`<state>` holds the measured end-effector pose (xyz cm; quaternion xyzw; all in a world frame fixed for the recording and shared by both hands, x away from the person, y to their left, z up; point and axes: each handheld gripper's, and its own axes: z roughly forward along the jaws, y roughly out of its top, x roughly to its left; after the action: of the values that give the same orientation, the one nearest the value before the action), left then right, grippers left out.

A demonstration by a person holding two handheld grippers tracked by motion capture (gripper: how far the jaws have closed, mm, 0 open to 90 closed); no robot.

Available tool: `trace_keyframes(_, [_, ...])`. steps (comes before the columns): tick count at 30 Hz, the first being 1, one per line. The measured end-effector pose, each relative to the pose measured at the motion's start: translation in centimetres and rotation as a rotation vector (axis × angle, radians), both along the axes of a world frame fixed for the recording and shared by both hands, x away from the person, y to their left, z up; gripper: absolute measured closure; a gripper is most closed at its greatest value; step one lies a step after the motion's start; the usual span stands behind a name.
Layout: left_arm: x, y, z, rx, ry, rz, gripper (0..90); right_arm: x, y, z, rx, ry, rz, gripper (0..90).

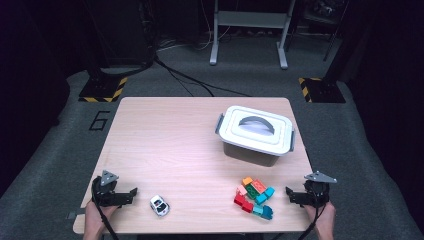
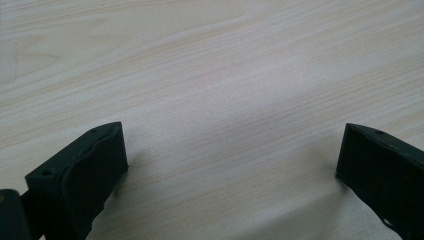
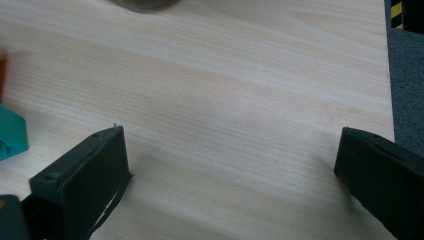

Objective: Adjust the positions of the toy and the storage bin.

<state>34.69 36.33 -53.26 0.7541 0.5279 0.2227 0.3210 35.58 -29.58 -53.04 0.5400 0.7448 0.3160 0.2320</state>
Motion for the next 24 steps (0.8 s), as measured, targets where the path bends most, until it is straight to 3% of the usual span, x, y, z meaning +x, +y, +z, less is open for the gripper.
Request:
trace_keyframes(20, [0.02, -0.23, -0.04, 0.0, -0.006, 0.02, 0.0, 0.0, 0.07, 0.01, 0.0, 0.002, -0.005, 0.0])
trace_keyframes(23, [-0.12, -0.26, 0.08, 0.007, -0.02, 0.024, 0.0, 0.0, 0.04, 0.02, -0.002, 0.002, 0.0, 0.2])
trace_keyframes(24, [-0.23, -0.29, 0.04, 0.001, -0.043, 0.031, 0.0, 0.0, 0.04, 0.02, -0.002, 0.002, 0.001, 0.1])
